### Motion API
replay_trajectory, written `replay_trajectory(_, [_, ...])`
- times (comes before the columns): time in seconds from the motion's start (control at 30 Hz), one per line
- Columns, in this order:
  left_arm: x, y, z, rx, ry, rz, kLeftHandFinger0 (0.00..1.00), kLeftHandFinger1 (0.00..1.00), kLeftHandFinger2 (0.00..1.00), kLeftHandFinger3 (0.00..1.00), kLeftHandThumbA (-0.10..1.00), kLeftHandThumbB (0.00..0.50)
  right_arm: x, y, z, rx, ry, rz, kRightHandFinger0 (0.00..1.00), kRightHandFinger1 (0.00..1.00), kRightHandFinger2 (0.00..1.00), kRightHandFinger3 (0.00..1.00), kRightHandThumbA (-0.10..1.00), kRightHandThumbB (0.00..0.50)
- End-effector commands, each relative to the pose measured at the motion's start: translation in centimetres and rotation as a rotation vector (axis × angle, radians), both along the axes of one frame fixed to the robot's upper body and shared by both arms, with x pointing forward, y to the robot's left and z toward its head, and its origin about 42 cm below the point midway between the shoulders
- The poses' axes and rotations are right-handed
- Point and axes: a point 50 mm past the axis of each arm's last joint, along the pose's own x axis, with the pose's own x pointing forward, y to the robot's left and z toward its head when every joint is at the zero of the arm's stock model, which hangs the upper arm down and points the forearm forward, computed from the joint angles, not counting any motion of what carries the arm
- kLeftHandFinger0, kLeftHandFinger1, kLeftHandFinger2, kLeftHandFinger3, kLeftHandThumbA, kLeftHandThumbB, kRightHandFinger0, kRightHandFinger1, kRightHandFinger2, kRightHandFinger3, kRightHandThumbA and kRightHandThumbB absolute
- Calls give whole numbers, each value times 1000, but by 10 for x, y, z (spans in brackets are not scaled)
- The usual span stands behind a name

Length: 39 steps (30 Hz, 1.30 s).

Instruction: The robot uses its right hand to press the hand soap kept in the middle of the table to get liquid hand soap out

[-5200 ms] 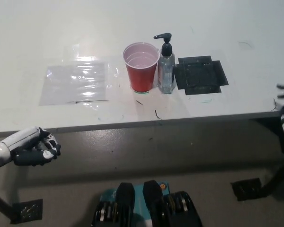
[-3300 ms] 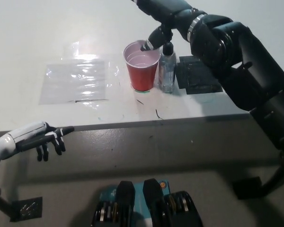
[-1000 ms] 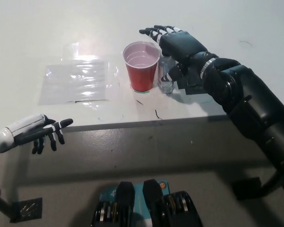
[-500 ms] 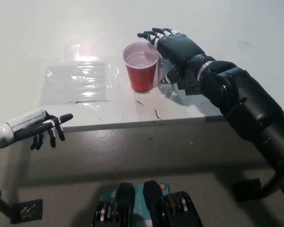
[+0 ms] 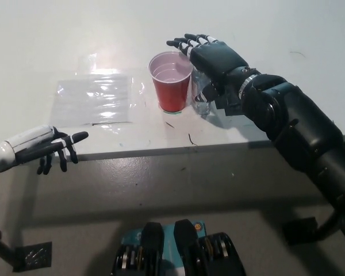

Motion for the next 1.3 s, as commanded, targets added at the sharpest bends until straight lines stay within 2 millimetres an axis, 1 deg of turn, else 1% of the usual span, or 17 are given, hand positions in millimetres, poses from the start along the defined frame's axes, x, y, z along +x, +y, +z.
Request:
replay_trajectory(0.0, [4,10,30,28,-84,-10,228,198,350,570,969,315,-11,-14,-64,-117,186,-43,1000,1000,1000,1000,1000,500])
replay_trajectory(0.1, [4,10,30,36,-91,-12,217,190,348,569,985,321,-13,-14,-71,-123,197,-43,1000,1000,1000,1000,1000,500])
replay_trajectory(0.13, [5,10,32,32,-94,-22,212,182,336,554,979,309,-15,-13,-76,-119,201,-39,1000,1000,1000,1000,1000,496])
replay_trajectory(0.2, [6,10,32,34,-97,-21,193,173,330,546,976,315,-16,-12,-79,-129,203,-35,1000,1000,1000,1000,1000,491])
replay_trajectory(0.37, [6,11,33,19,-90,-20,180,163,316,524,961,321,-19,-10,-91,-140,228,-46,1000,1000,1000,1000,1000,500])
replay_trajectory(0.43, [6,11,35,30,-94,-18,189,162,313,529,975,322,-19,-9,-92,-147,233,-52,1000,1000,1000,1000,1000,500])
replay_trajectory(0.53, [6,11,35,19,-97,-22,173,143,297,520,959,317,-19,-8,-96,-160,228,-45,1000,1000,1000,1000,1000,500])
replay_trajectory(0.57, [6,11,35,25,-106,-25,174,140,289,515,960,313,-19,-8,-96,-165,226,-43,1000,1000,1000,1000,1000,500])
replay_trajectory(0.63, [7,11,36,40,-101,-14,174,139,289,519,984,330,-17,-7,-95,-172,226,-48,1000,1000,1000,1000,1000,500])
replay_trajectory(0.73, [7,12,37,29,-102,-18,174,147,294,531,962,309,-17,-7,-95,-171,227,-49,1000,1000,1000,1000,1000,500])
replay_trajectory(0.83, [8,12,36,16,-109,-22,154,133,279,509,948,315,-16,-8,-94,-186,227,-54,1000,1000,1000,1000,1000,500])
replay_trajectory(0.97, [8,12,38,13,-102,-19,166,142,288,490,941,306,-15,-10,-94,-184,226,-57,1000,1000,1000,1000,1000,500])
replay_trajectory(1.03, [8,12,37,16,-100,-24,206,170,313,485,943,298,-15,-10,-93,-187,224,-61,1000,1000,1000,1000,1000,500])
replay_trajectory(1.1, [8,12,37,18,-98,-19,201,161,309,504,938,290,-15,-11,-92,-185,224,-63,1000,1000,1000,1000,1000,500])
replay_trajectory(1.17, [8,13,39,19,-105,-21,180,151,299,505,945,296,-14,-10,-89,-180,222,-64,1000,1000,1000,1000,1000,500])
replay_trajectory(1.2, [8,13,39,27,-109,-17,187,160,301,518,953,311,-14,-10,-88,-181,220,-64,1000,1000,1000,1000,1000,500])
replay_trajectory(1.27, [8,13,39,31,-109,-12,197,165,304,528,957,318,-14,-10,-87,-181,222,-65,1000,1000,1000,1000,1000,500])
